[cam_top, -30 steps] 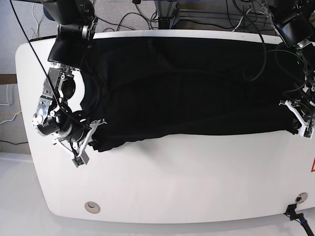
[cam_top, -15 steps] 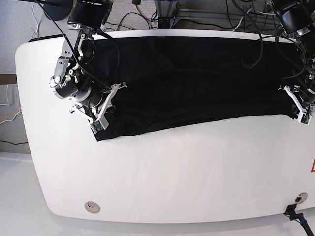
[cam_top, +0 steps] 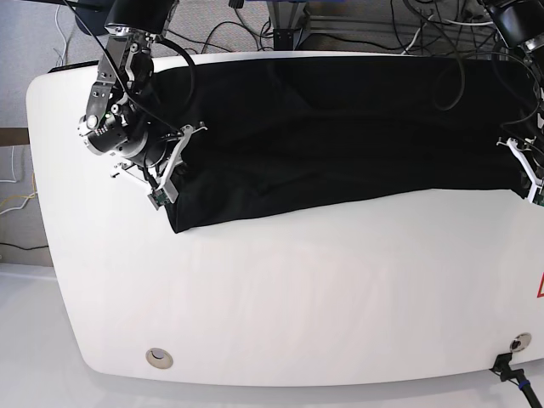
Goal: Fold the T-shirt properly
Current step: 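Lift the hem and fold it over toward the collar with both grippers, then lay the folded hem down near the collar with both grippers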
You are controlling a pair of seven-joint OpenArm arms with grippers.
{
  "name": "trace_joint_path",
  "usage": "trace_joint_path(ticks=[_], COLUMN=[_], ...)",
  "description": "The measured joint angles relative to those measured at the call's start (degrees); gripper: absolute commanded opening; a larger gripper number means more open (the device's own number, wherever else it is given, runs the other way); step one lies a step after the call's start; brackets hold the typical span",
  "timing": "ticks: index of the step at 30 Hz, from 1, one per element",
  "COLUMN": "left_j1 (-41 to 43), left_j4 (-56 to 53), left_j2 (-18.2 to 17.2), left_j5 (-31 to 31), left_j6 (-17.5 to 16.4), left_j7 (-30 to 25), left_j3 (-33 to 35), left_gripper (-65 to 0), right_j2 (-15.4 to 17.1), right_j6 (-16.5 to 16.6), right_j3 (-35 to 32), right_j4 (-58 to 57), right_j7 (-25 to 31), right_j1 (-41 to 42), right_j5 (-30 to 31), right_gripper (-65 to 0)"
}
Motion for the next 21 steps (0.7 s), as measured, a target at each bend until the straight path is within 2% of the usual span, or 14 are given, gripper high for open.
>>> trace_joint_path(ticks=[7,13,16,17,21], left_j1=[0.1,0.2,0.8,1.6,3.8], left_j4=[-1.4,-1.4,-1.4,-1.2,-1.2], left_j2=[-2.0,-2.1,-3.5,-3.7,-4.1], left_j5=[-0.2,-0.2,-0.3,-0.4,0.6], left_j6=[-0.2,-0.1,0.0,0.0,-0.1], left_j7=[0.0,0.0,-0.3,-0.5,0.5], left_j3=[0.0,0.1,0.2,0.2,3.7], left_gripper=[-65.0,-65.0,-65.0,-65.0,-65.0], right_j2=[0.2,0.0,0.0,0.0,0.1], right_j6=[0.0,0.0,0.0,0.0,-0.4], right_j3=[-0.1,-0.4,-0.4,-0.4,-0.3], right_j4=[0.0,0.0,0.0,0.0,0.0], right_j7=[0.5,-0.1,-0.1,0.0,-0.1], right_j1=[-1.2,-4.9,-5.0,-5.0,-5.3], right_j5=[0.2,0.1,0.1,0.1,-0.5], right_gripper=[-65.0,-65.0,-65.0,-63.0,-37.0])
